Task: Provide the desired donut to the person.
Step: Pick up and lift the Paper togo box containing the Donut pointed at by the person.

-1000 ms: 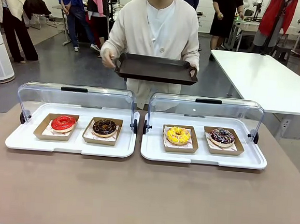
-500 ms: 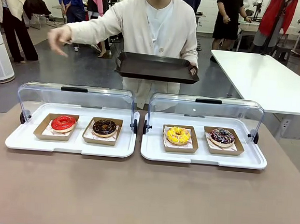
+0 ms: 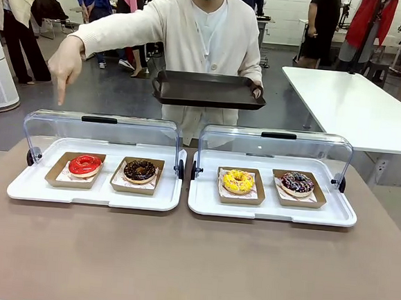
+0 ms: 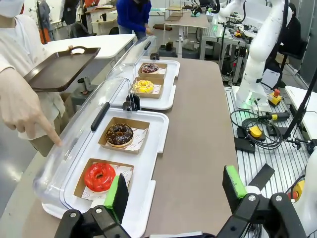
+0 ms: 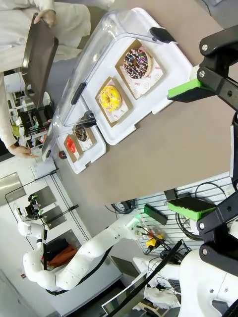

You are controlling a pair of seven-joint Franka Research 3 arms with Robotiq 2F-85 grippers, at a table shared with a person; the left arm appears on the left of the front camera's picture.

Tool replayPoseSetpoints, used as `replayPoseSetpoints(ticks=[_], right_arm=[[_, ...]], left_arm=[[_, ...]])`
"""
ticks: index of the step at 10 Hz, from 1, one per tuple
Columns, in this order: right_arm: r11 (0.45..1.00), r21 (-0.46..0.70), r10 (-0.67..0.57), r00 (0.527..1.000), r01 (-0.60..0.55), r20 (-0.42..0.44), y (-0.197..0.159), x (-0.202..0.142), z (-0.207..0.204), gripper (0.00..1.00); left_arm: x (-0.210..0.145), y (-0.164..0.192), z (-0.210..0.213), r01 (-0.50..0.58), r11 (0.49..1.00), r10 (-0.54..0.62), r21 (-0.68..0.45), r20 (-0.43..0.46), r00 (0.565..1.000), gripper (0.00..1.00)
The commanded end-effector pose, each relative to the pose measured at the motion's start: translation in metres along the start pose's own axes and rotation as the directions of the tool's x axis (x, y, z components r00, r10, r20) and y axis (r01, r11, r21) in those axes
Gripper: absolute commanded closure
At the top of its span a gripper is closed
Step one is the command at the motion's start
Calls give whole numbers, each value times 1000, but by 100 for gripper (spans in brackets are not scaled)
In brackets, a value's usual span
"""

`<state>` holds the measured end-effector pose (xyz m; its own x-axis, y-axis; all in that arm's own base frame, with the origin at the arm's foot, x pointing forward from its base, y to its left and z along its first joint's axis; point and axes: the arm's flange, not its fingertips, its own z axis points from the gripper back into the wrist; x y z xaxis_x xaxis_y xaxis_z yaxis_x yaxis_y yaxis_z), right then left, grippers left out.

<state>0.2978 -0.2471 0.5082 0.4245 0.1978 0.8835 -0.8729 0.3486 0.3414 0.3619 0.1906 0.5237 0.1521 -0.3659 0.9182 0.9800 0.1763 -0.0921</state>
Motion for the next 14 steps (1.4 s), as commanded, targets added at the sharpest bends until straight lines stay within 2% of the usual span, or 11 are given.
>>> replayPoseSetpoints(ticks=[1,7,9,10,11,12,13,14], right_arm=[[1000,5,5,1000,-5,12,0,0,1,0],[1000,5,5,1000,-5,12,0,0,1,0],[1000,5,5,1000,-5,12,0,0,1,0],[1000,5,5,1000,-5,12,0,0,1,0],[1000,5,5,1000,-5,12,0,0,1,0],[1000,5,5,1000,-5,12,0,0,1,0],[1000,5,5,1000,-5,12,0,0,1,0],[1000,5,5,1000,-5,12,0,0,1,0]], left_arm=[[-1,0,1,16,1000,-16,-1,8,1000,0],[0,0,0,0,1000,0,0,0,1000,0],[27,3,-8,14,1000,-9,28,-184,983,0],[43,7,-19,20,999,-5,50,-297,955,0],[59,11,-37,33,996,7,79,-459,888,0],[67,16,-62,50,996,10,79,-622,783,0],[67,21,-92,86,991,22,105,-750,661,0],[64,25,-118,119,987,15,104,-809,587,0]])
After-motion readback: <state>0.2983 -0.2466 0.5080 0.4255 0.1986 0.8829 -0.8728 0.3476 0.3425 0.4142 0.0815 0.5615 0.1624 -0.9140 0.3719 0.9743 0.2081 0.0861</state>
